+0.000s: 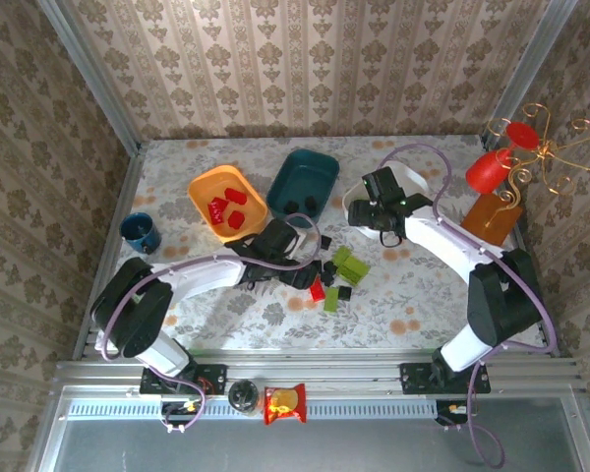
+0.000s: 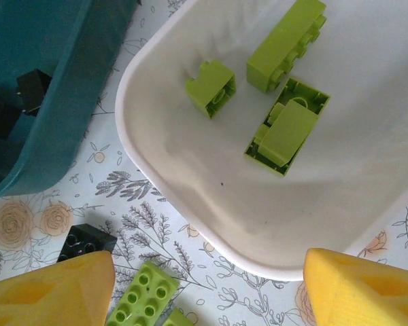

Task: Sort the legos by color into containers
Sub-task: Pick up the lego from the middle-left of the table.

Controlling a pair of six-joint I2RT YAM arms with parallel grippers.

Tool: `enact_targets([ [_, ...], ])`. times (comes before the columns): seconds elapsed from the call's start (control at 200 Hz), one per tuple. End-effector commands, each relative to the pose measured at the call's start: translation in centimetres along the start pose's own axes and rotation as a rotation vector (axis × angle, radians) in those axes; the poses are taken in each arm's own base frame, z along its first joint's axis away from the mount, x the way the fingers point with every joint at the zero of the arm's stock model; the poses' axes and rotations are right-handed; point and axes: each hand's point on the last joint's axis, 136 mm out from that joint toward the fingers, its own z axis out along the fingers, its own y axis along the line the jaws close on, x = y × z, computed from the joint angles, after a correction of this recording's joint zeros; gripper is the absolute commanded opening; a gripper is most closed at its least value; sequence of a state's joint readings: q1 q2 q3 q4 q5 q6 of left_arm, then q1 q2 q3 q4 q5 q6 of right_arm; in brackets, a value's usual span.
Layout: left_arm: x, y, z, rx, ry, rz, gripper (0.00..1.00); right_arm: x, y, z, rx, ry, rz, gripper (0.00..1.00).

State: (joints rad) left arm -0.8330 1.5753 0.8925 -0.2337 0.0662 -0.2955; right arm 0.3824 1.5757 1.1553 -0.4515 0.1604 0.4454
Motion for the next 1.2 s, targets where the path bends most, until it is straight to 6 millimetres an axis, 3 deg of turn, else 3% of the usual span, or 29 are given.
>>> enact_targets([
  [0.0,-0.2,-0.1,0.5,-0.037,0.027,0.064,0.94,-0.6,-0.2,-1.0,-0.005,-0.035,0.017,0.75],
  [0.335,0.5,0.4,2.6,-0.080,0.086,0.090,0.82,-0.8,0.1,-1.0,-0.018,-0.043,0.028,0.75],
  [0.485,0.8,0.9,3.1,-0.090,0.098,0.081,0.72,-0.8,0.0,-1.1,-0.016,-0.045,0.025,0.75],
  [0.59,1.0,0.9,3.1,-0.084,0.098,0.070,0.63,-0.7,-0.1,-1.2,-0.014,-0.044,0.022,0.75],
  [0.765,1.6,1.1,3.0,-0.088,0.112,0.064,0.56,-0.8,0.0,-1.1,-0.013,-0.046,0.021,0.75],
  [0.94,2.3,2.3,2.5,-0.122,0.115,0.024,0.63,-1.1,0.1,-1.1,-0.015,-0.048,0.020,0.75],
  [1.065,2.6,3.1,2.0,-0.125,0.102,-0.008,0.51,-1.2,0.2,-1.2,-0.018,-0.050,0.020,0.75],
  [1.195,2.3,3.0,1.1,-0.111,0.078,-0.026,0.46,-1.5,0.2,-1.4,-0.018,-0.055,0.021,0.75],
])
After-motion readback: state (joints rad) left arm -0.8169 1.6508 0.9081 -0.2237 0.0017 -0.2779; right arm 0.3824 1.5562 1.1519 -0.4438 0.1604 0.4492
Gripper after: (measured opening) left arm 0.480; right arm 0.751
